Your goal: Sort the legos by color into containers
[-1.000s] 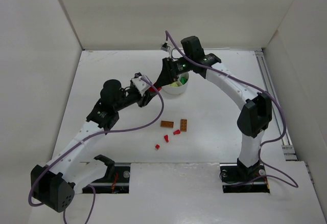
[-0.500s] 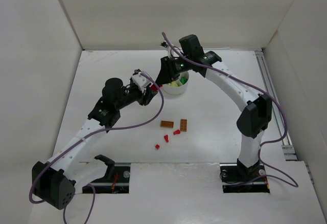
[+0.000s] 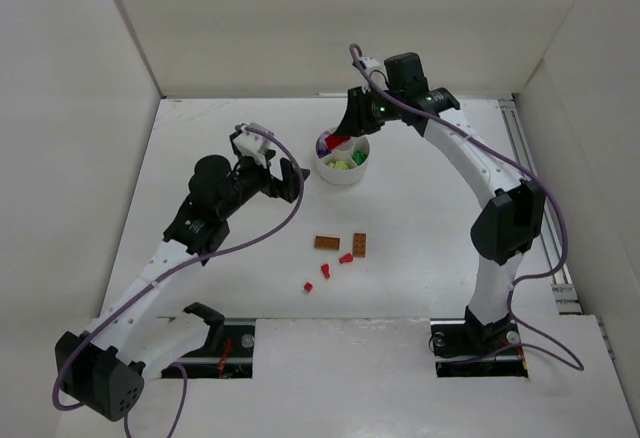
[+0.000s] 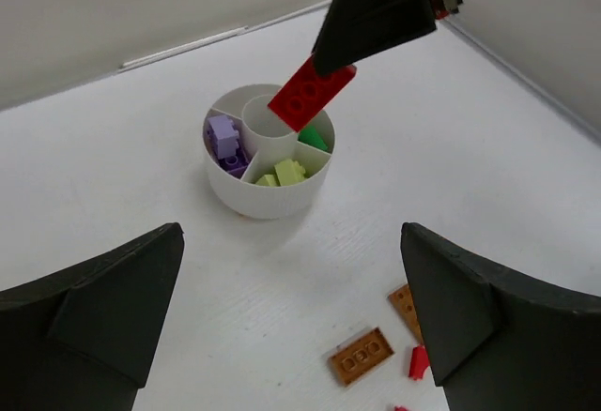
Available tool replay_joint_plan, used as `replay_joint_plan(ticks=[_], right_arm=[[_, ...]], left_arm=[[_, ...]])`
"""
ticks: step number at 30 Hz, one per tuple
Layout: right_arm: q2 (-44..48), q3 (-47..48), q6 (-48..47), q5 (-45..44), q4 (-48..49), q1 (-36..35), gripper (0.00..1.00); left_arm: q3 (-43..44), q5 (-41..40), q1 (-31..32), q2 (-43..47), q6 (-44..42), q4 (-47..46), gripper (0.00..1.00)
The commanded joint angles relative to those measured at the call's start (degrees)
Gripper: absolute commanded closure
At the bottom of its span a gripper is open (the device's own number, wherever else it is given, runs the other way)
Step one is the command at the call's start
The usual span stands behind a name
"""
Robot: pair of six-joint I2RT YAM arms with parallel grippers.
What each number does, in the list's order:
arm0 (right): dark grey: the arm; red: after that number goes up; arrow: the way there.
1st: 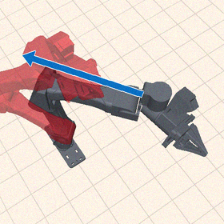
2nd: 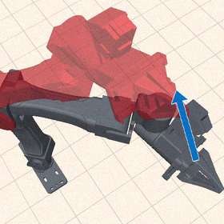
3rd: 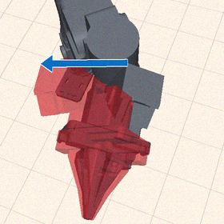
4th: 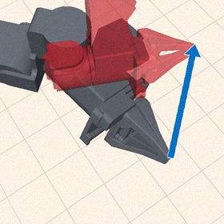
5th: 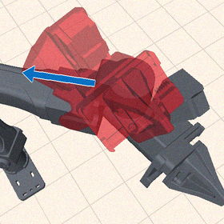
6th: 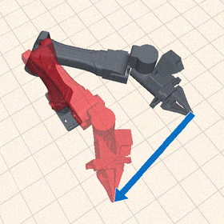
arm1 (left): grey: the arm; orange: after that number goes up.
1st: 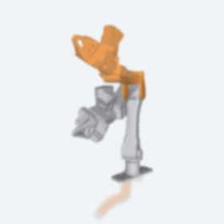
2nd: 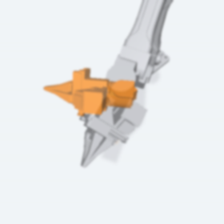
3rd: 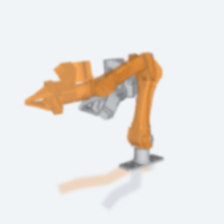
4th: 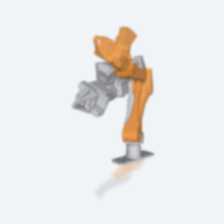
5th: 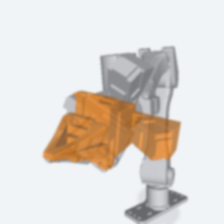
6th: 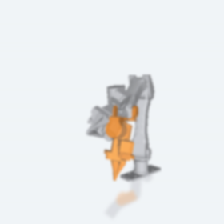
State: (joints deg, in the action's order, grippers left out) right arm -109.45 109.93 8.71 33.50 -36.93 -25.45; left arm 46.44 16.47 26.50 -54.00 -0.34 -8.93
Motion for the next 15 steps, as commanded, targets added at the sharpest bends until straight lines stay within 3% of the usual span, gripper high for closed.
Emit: replay_joint_plan(ticks=[1, 4, 8, 11, 15], right_arm=[[-0.67, 6.16, -8.59, -7.47, 1.43, 0.58, 1.00], [-4.96, 12.31, -20.33, -10.55, -0.67, 1.63, 1.00], [-12.44, 22.85, -34.17, -11.96, -7.62, 2.25, 1.00], [-17.01, 28.40, -38.75, -14.33, -12.01, 2.25, 1.00], [-18.17, 27.36, -40.26, -16.44, -12.82, 2.25, 1.00]], left_arm=[[0.93, -8.46, -2.75, 1.01, 16.47, -1.98, 0.00], [4.52, -5.93, -6.01, -3.54, 27.65, 4.78, 0.00], [8.23, 4.26, -9.18, -10.86, 28.64, 14.45, 0.00], [5.26, 4.98, -9.19, -11.39, 28.64, 13.60, 0.00], [4.01, 3.48, -9.19, -9.12, 28.64, 11.65, 0.00]])
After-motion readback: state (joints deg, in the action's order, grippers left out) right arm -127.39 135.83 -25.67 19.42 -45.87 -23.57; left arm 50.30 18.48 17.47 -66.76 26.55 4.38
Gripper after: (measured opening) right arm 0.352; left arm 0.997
